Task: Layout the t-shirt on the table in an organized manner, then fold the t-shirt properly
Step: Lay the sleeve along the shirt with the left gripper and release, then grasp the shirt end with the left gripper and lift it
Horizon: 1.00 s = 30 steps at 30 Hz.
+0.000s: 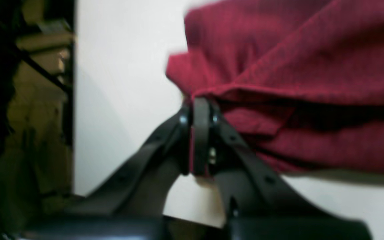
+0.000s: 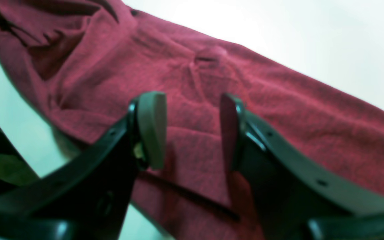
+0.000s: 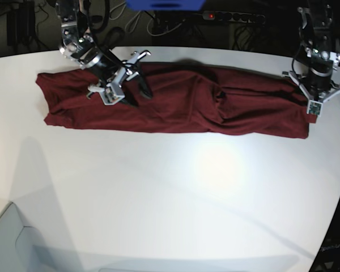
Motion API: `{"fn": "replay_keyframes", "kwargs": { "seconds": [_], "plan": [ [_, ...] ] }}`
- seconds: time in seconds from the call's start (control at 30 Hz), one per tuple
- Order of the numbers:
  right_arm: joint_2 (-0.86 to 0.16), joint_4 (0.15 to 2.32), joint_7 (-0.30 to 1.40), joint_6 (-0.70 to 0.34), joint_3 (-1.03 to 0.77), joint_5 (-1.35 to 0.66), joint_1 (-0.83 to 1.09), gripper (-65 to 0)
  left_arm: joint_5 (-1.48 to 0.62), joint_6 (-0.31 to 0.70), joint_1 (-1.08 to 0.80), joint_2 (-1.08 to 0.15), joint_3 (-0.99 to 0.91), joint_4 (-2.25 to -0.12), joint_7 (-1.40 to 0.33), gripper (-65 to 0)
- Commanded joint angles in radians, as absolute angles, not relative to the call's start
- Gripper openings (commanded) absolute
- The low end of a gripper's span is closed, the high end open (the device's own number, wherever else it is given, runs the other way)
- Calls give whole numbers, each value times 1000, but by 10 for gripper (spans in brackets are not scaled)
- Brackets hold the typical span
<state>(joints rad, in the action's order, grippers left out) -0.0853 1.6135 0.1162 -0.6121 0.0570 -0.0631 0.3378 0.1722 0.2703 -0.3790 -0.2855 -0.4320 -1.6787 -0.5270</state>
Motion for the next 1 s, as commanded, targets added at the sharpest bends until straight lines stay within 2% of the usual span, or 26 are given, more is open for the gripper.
{"fn": "replay_keyframes", "kwargs": {
  "seconds": [0.0, 0.57, 0.97],
  "plan": [
    [-87, 1629, 88, -619, 56, -79, 334, -380, 174, 262, -374, -305, -440, -1692, -509, -649],
    [-87, 1630, 88, -619, 56, -79, 334, -380, 173, 262, -332, -329, -516, -1773, -509, -649],
    [-87, 1630, 88, -619, 56, -81, 335, -380, 173, 262, -305, -321, -509, -1630, -507, -645]
  ]
}}
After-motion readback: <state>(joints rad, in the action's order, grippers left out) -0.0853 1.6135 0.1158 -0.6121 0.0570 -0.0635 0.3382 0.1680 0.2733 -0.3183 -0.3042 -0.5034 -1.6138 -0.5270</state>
